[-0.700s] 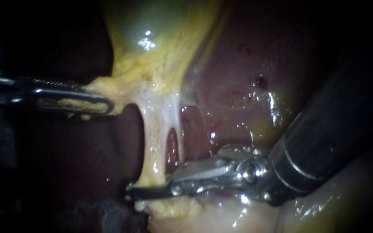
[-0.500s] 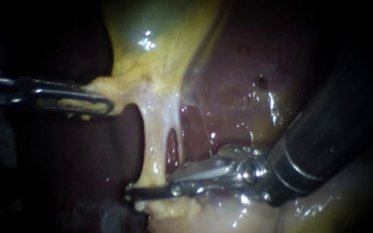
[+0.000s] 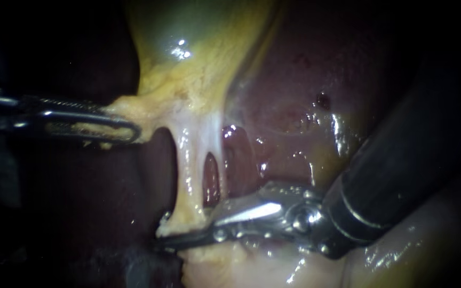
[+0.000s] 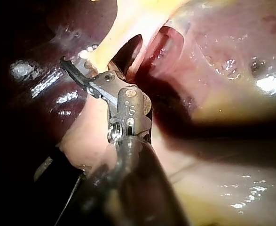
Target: Going back second clip left tube
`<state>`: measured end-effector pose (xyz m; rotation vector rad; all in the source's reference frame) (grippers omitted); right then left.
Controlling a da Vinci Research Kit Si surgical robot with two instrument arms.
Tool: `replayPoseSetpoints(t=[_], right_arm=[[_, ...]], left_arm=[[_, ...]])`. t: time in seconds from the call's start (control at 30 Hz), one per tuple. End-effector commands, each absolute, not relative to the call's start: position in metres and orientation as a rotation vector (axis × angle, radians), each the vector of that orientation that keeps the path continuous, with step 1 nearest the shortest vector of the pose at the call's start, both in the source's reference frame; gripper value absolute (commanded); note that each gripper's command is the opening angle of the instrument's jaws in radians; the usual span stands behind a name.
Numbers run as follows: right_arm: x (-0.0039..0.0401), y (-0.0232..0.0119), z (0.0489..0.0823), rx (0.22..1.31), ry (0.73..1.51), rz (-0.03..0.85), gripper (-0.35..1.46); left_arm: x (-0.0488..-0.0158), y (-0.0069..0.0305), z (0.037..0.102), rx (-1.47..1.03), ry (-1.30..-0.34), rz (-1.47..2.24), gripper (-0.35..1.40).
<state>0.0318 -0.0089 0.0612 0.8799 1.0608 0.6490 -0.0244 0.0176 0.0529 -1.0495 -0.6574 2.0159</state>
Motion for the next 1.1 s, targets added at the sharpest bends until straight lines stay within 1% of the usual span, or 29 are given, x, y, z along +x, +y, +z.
replayPoseSetpoints(t=[0.03,0.07,0.33,0.57,0.7,0.77,0.97,1.1], right_arm=[[0.0316,-0.0089,0.0616,0.862,1.068,0.625,0.49],[0.0315,-0.0089,0.0619,0.844,1.079,0.599,0.49],[0.0301,-0.0081,0.0633,0.703,1.127,0.498,0.49],[0.0281,-0.0075,0.0635,0.613,1.142,0.46,0.49],[0.026,-0.0071,0.0626,0.571,1.15,0.43,0.49],[0.0245,-0.0065,0.0617,0.574,1.163,0.385,0.49],[0.02,-0.0042,0.0589,0.516,1.196,0.27,0.49],[0.018,-0.003,0.0575,0.491,1.209,0.225,0.5]], left_arm=[[-0.0244,0.0176,0.053,-1.05,-0.657,2.016,-0.35],[-0.0244,0.0176,0.053,-1.05,-0.657,2.016,-0.35],[-0.0244,0.0175,0.053,-1.05,-0.657,2.017,-0.35],[-0.0242,0.0175,0.053,-1.05,-0.658,2.017,-0.35],[-0.0241,0.0175,0.053,-1.051,-0.658,2.018,-0.35],[-0.0241,0.0175,0.053,-1.051,-0.658,2.018,-0.35],[-0.0239,0.0176,0.0531,-1.051,-0.66,2.019,-0.35],[-0.0239,0.0176,0.0532,-1.052,-0.66,2.019,-0.35]])
